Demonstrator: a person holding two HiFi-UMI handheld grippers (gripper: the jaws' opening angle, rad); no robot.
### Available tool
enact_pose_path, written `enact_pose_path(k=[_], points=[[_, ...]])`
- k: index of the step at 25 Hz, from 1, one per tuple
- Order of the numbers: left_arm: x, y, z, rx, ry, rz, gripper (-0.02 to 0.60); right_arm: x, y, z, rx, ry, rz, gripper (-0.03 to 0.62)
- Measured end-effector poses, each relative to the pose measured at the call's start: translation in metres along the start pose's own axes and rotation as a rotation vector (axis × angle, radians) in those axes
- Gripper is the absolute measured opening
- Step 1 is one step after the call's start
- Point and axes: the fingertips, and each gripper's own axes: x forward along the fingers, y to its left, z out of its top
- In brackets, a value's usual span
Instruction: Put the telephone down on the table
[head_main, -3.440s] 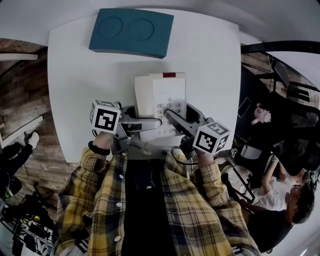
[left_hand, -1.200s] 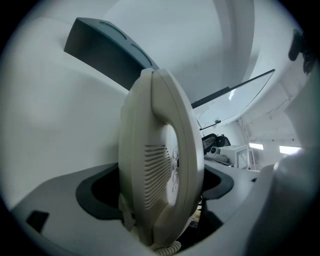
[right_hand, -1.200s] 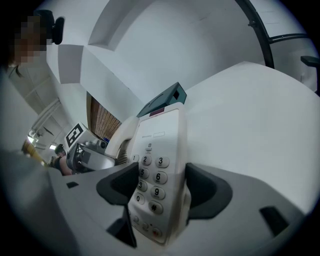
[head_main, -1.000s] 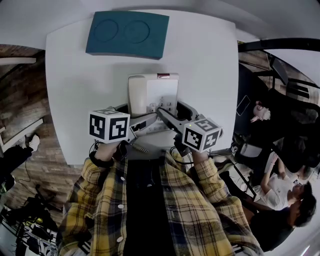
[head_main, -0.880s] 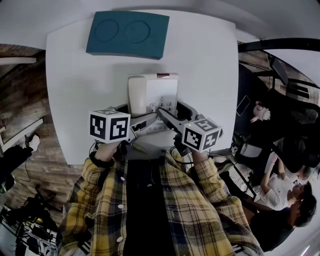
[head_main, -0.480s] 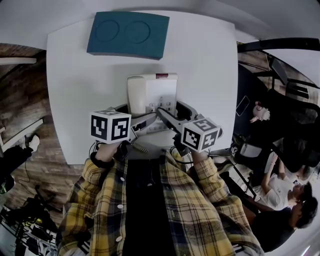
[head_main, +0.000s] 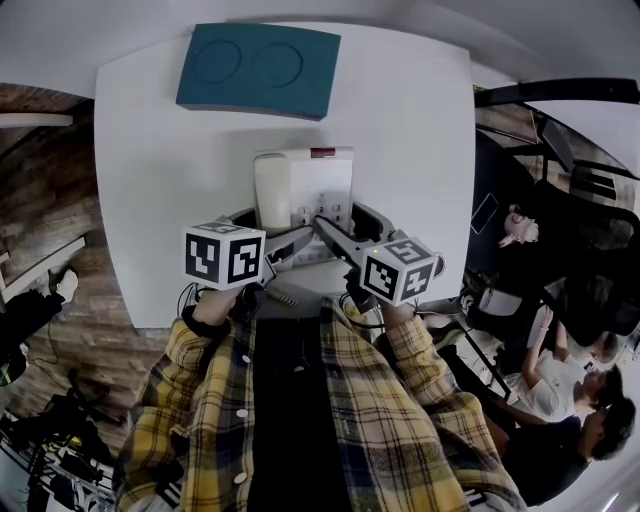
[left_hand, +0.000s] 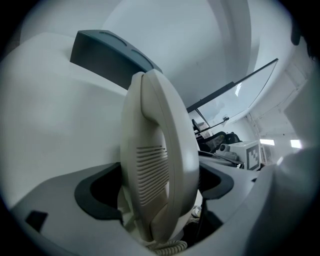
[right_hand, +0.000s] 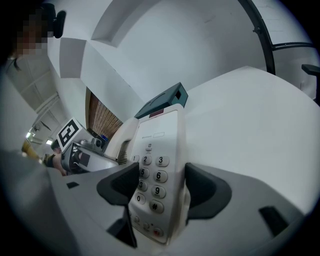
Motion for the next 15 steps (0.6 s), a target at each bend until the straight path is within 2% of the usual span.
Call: enact_pose_path(k=[2, 4, 7, 15], points=[[-0.006, 0.005, 0.006, 0.043, -0.031, 0.057, 0.442, -0.001, -0.002, 0.000, -0.001, -0.004, -0.002, 0.293], [-0.013, 0.009, 0.014, 0.056, -0.058, 0.079, 0.441, -0.003, -0.004, 0.001, -0.001, -0.006, -0.001, 0.293], [-0.017, 0.009, 0.019, 0.033, -0.075, 0.058, 0.442, -0.003, -0.005, 0.001, -0.004, -0.004, -0.007, 0.293], [-0.016, 0.005, 0.016, 0.044, -0.081, 0.039, 0.441, -0.004, -0.003, 0.004, -0.014, -0.010, -0.020, 0.293]])
